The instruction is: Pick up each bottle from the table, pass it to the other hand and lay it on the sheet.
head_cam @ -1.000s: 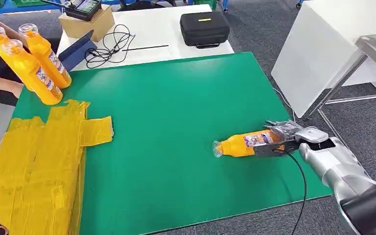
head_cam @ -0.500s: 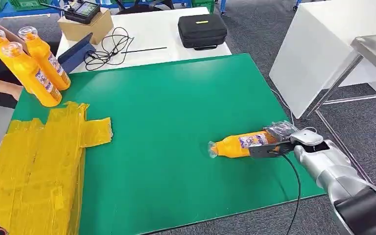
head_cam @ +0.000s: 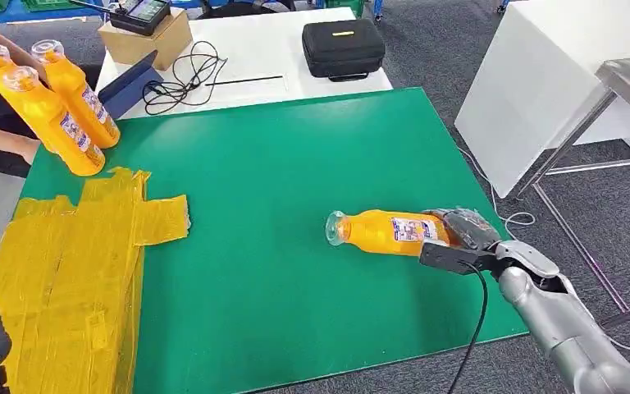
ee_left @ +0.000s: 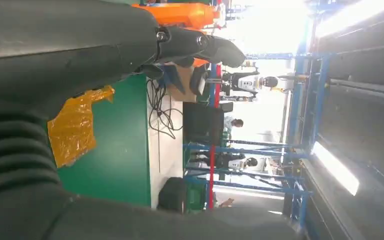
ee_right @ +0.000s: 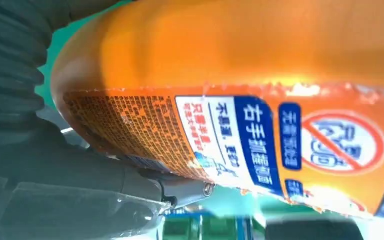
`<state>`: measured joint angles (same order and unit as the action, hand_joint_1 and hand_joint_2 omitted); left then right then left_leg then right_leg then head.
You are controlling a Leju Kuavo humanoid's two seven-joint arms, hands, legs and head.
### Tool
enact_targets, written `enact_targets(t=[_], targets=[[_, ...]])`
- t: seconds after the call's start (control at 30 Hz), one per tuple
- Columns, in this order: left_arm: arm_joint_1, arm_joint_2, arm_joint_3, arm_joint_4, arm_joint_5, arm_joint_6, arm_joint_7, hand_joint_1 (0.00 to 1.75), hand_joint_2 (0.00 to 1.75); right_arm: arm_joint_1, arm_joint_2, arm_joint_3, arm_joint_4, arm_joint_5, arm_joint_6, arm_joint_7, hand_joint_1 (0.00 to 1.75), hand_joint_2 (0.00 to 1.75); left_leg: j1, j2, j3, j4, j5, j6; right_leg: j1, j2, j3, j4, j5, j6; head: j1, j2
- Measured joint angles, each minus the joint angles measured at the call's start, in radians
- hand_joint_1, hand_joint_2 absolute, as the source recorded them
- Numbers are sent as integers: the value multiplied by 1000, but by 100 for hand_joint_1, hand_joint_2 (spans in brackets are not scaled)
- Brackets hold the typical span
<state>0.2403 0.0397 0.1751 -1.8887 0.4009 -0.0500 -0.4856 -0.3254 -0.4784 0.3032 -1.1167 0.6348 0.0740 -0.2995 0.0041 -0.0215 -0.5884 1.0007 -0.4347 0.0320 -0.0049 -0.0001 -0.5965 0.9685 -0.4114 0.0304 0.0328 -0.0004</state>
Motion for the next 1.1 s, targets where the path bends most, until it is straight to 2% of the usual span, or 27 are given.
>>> enact_targets(t=[0.2, 0.27, 0.33, 0.4, 0.7, 0.93, 1.1], targets=[[0, 0, -1, 0, 0, 0, 0, 0, 175, 3, 0, -4, -3, 0, 0, 0, 175, 175, 0, 0, 0, 0, 0, 0, 0, 0, 0, 0, 0, 0, 0, 0], [1, -1, -2, 0, 10, -9, 7, 0, 175, 25, -1, -34, -54, -9, 0, -4, 175, 175, 0, 1, 0, 0, 0, 0, 0, 0, -1, 0, 0, 0, 0, 0], [18, -14, -58, 19, 143, -196, 55, 0, 175, 70, 46, -94, -195, -41, -22, -43, 175, 175, 0, 1, 0, 0, 0, 0, -1, 0, -1, 0, 0, 0, 0, 0], [-9, -14, -105, 77, 250, -300, 83, 0, 175, 81, 86, -92, -250, -77, -57, -11, 175, 175, 0, 0, 0, 0, 1, 0, -1, 0, -1, 0, 0, 0, 0, 0], [-81, -14, -192, 188, 295, -328, 97, 0, 175, 115, 148, -79, -322, -135, -90, -2, 175, 175, 0, 1, -1, 0, 1, 1, -1, 1, -1, 0, 0, 0, 0, 0], [-134, -54, -282, 222, 345, -306, 137, 0, 175, 77, 366, -22, -299, -108, -190, 42, 175, 175, 0, 2, 0, 0, 2, 0, 1, 1, -1, 0, 0, 0, 0, 0], [-137, -78, -336, 223, 321, -210, 92, 0, 175, 68, 496, 31, -286, -79, -241, 72, 175, 175, 1, 3, -1, 0, 2, 0, 1, 2, -2, 1, 0, 0, 0, 0]])
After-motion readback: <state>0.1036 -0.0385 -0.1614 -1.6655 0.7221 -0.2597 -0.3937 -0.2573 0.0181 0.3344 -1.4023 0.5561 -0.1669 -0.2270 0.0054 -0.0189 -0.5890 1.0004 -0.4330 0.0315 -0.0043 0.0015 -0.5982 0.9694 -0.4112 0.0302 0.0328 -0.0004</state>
